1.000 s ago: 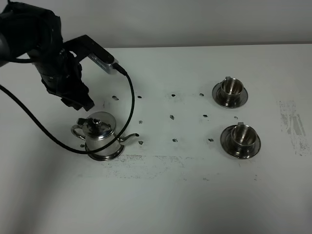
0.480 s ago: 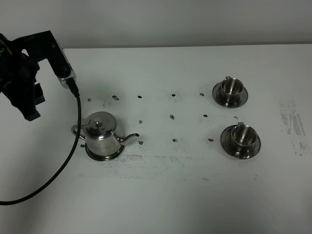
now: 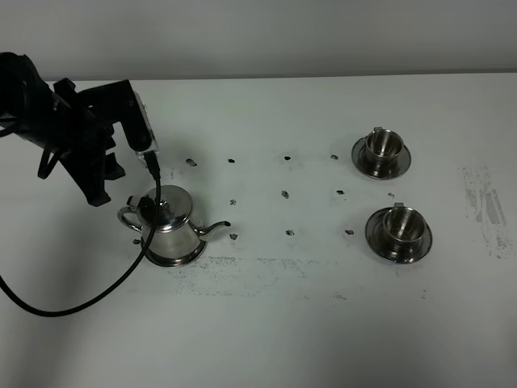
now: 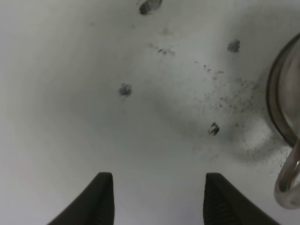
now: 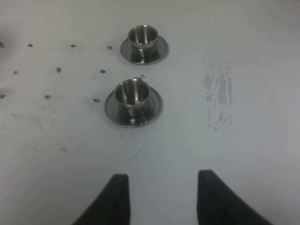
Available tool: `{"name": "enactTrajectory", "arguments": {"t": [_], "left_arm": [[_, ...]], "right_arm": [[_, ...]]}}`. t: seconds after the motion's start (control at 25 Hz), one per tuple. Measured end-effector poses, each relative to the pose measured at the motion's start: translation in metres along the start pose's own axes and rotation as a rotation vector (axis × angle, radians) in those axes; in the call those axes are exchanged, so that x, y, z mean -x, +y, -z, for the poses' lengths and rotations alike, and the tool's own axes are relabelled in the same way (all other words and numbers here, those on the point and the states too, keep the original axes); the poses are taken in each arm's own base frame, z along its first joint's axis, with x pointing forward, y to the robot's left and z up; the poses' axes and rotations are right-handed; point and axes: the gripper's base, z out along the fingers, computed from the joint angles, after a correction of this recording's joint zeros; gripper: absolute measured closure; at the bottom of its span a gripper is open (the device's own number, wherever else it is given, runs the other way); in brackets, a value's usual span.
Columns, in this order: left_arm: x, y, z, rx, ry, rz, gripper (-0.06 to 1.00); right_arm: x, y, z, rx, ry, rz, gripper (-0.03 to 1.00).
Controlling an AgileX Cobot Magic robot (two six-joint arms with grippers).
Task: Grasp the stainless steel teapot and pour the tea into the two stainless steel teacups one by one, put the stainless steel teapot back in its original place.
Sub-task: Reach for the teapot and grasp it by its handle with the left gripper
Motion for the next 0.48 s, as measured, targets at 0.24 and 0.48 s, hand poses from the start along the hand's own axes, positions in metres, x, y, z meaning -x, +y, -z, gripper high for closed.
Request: {"name": "enactTrajectory", "arguments": {"t": [0.24,0.48], "left_arm": [[0.001,-0.005,-0.0121,-0.058,-0.025,-0.059,0.51],[0.0011,-0.0096,-0.0128,-0.108,-0.031,-0.084,0.51]], "right_arm": [[0.0,0.0,0.0,0.0,0.0,0.0,0.64],[0.0,0.0,0.0,0.0,0.0,0.0,0.64]]}}
